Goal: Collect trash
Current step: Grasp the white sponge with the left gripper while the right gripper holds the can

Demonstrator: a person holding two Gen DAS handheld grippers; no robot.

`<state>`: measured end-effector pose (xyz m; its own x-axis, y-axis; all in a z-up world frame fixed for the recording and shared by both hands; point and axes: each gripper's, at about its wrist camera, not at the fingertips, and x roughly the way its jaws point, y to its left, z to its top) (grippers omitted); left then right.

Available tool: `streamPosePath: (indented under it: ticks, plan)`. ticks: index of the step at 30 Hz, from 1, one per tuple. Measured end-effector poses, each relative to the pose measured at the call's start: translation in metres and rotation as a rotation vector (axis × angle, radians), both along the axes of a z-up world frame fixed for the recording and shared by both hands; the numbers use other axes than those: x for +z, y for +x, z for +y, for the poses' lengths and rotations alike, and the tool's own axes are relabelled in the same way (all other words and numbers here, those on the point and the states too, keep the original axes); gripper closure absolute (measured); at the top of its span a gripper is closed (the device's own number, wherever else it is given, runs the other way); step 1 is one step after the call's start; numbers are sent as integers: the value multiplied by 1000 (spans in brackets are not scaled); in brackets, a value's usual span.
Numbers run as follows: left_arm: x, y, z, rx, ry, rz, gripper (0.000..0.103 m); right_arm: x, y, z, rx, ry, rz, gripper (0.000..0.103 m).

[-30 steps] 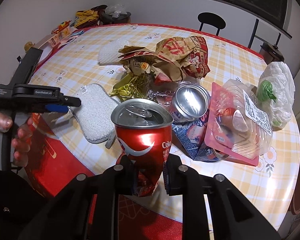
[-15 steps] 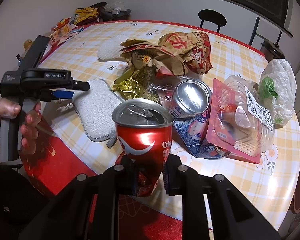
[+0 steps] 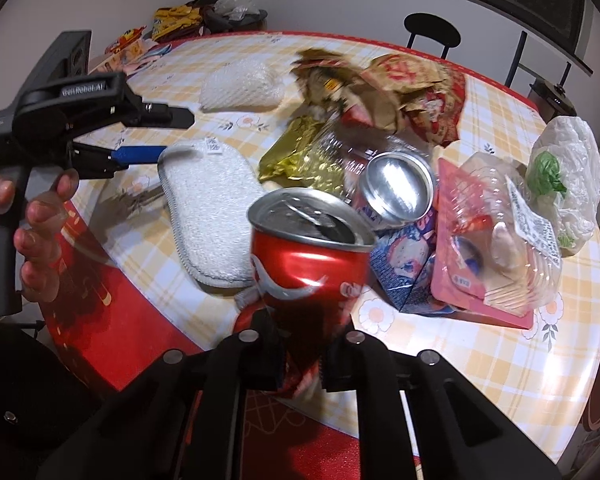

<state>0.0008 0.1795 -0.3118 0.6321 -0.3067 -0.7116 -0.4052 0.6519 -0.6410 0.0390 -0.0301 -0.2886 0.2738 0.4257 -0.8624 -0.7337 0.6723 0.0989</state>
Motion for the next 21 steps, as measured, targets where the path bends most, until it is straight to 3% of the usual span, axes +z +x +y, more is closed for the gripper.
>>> streamPosePath:
  ticks: [4,10,15,21]
  plan:
    - [-2,2,-8,-5,-22,11,40,-2,-3,6,13,-3,12,92]
    - [-11,-6,-9,9,-123,20,40,-4,-5,14,35,-8,18,94]
    - [-17,-9,-7,11,-132,41,40,-8,-1,14,19,-4,42,95]
    - [-25,-13,-16,-20,-204,51,40,-11,2,14,12,-3,53,95]
